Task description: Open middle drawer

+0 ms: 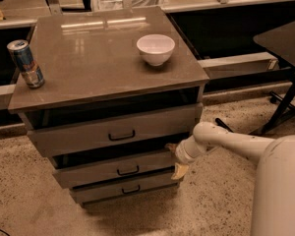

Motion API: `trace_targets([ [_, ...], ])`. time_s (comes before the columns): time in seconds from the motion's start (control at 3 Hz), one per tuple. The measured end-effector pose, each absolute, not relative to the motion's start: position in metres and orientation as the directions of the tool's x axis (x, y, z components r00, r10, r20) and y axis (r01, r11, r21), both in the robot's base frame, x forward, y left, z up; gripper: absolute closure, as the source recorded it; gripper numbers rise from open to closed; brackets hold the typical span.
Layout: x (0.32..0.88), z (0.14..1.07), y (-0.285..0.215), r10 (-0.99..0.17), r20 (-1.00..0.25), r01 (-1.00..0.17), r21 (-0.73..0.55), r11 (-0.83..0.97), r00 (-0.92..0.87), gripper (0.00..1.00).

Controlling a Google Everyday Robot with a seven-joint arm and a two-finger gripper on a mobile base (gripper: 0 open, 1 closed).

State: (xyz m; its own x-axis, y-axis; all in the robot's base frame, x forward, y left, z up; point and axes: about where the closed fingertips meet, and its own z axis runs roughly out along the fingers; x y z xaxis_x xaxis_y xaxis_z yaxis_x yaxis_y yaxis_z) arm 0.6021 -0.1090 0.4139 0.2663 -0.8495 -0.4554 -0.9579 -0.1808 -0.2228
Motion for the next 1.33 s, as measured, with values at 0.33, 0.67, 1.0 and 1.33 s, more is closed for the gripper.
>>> trace_targets([
  [0.33,0.603,0.415,-0.109,-0.849,-0.457,-0.958,-0.224,-0.180,0.266,0.03],
  [0.67,0.614,0.412,-0.100,-0.849,-0.448,-0.954,-0.231,-0.190,0.278,0.00],
  [1.0,0.615,0.411,-0.099,-0.850,-0.446,-0.954,-0.229,-0.194,0.280,0.02],
  [1.33,0.617,0.410,-0.098,-0.850,-0.445,-0.954,-0.226,-0.197,0.281,0.10],
])
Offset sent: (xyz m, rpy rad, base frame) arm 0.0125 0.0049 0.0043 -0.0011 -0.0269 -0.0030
